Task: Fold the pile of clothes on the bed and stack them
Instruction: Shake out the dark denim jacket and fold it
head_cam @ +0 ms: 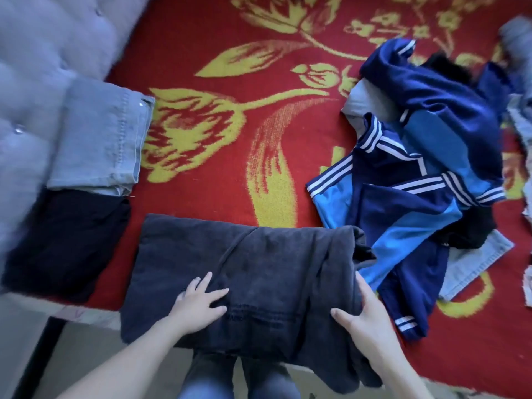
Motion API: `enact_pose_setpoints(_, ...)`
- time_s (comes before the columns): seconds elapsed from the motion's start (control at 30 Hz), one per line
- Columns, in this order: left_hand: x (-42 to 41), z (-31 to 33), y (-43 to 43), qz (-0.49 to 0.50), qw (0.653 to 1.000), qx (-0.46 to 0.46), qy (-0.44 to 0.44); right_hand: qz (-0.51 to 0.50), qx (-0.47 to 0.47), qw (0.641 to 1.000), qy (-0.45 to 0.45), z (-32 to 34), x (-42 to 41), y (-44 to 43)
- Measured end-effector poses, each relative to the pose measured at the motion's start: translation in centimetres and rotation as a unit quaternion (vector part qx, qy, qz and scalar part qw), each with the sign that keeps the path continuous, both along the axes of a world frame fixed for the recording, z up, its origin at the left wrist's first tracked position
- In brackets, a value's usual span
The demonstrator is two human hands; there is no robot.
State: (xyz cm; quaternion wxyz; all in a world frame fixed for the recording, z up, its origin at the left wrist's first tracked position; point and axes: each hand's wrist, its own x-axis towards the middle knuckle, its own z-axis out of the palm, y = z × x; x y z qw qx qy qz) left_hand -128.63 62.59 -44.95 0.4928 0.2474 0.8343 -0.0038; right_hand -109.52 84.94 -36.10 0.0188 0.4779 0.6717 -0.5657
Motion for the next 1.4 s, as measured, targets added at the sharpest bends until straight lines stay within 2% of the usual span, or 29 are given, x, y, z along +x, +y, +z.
enact_pose_setpoints(0.07, -0.9, 1.6, -0.3, 0.173, 0.979, 0.069, -0.078, 0.022, -0.017, 0.999, 0.043, 2.3, -2.0, -1.6)
enact_pose_setpoints(0.13, -1.5, 3.0, -1.3, 0.332, 0.925, 0.137, -0.124, 0.059, -0.053, 0.994, 0.077, 4.2, -4.4, -3.1)
enact_pose_setpoints(0.23, -1.8, 5.1, -3.4, 0.492, 0.841, 0.146, -0.17, 0.171, -0.098, 0.976, 0.098, 6.0, -8.2, -6.0)
enact_pose_setpoints(0.3, -1.9, 6.0, -5.6, 0.555, 0.79, 0.153, -0.209, 0.24, -0.118, 0.958, 0.103, 6.7, -10.8, -8.8)
enact_pose_setpoints(0.43, -3.0, 8.6, -10.1, 0.674, 0.652, 0.246, -0.246, 0.321, -0.073, 0.939, 0.094, 6.2, -15.6, -15.0)
enact_pose_setpoints(0.5, -3.6, 9.9, -12.1, 0.692, 0.611, 0.296, -0.248, 0.395, -0.03, 0.915, 0.072, 5.1, -17.6, -18.4)
enact_pose_setpoints(0.57, -4.3, 10.3, -13.6, 0.703, 0.596, 0.296, -0.25, 0.48, -0.031, 0.877, 0.013, 3.4, -19.1, -21.5)
enact_pose_setpoints(0.63, -4.7, 9.5, -15.1, 0.696, 0.645, 0.251, -0.19, 0.526, -0.046, 0.848, -0.04, 1.4, -19.3, -24.3)
enact_pose_setpoints(0.67, -4.9, 8.6, -15.9, 0.674, 0.693, 0.217, -0.136, 0.527, -0.044, 0.847, -0.053, 0.5, -18.9, -25.1)
enact_pose_setpoints(0.73, -4.8, 6.9, -16.9, 0.621, 0.757, 0.189, -0.076, 0.509, -0.012, 0.858, -0.073, -1.1, -17.5, -25.3)
enact_pose_setpoints(0.83, -5.1, 4.5, -17.2, 0.53, 0.83, 0.168, -0.051, 0.506, 0.092, 0.853, -0.094, -3.7, -14.6, -24.0)
enact_pose_setpoints(0.9, -6.1, 3.0, -17.2, 0.442, 0.885, 0.145, 0.028, 0.525, 0.22, 0.82, -0.06, -5.2, -12.5, -23.3)
enact_pose_setpoints(0.93, -6.6, 2.5, -17.3, 0.421, 0.895, 0.135, 0.064, 0.532, 0.245, 0.808, -0.063, -5.7, -11.7, -23.2)
enact_pose_setpoints(0.97, -7.0, 2.0, -17.5, 0.411, 0.899, 0.128, 0.086, 0.541, 0.279, 0.791, -0.062, -6.5, -10.9, -23.3)
enact_pose_setpoints(1.07, -7.6, 2.0, -18.1, 0.373, 0.912, 0.095, 0.14, 0.52, 0.358, 0.774, -0.058, -8.5, -8.2, -22.9)
enact_pose_setpoints(1.1, -7.6, 2.2, -18.3, 0.328, 0.919, 0.089, 0.197, 0.504, 0.375, 0.776, -0.066, -9.0, -7.3, -22.8)
enact_pose_setpoints(1.17, -7.4, 2.0, -18.5, 0.147, 0.908, 0.149, 0.362, 0.494, 0.359, 0.783, -0.115, -10.4, -6.2, -23.6)
enact_pose_setpoints(1.2, -7.1, 1.8, -18.4, 0.037, 0.884, 0.21, 0.417, 0.481, 0.338, 0.796, -0.145, -10.8, -6.0, -24.2)
enact_pose_setpoints(1.27, -5.6, 0.6, -17.9, -0.19, 0.82, 0.342, 0.418, 0.449, 0.327, 0.814, -0.172, -11.5, -6.5, -25.6)
enact_pose_setpoints(1.3, -4.9, 0.0, -17.9, -0.296, 0.793, 0.357, 0.394, 0.455, 0.317, 0.812, -0.184, -11.7, -7.0, -26.2)
enact_pose_setpoints(1.33, -4.3, -0.5, -18.0, -0.372, 0.784, 0.334, 0.369, 0.465, 0.308, 0.808, -0.191, -11.8, -7.4, -26.6)
enact_pose_setpoints(1.4, -4.1, -2.3, -18.9, -0.419, 0.805, 0.245, 0.342, 0.466, 0.316, 0.806, -0.186, -12.3, -8.3, -26.9)
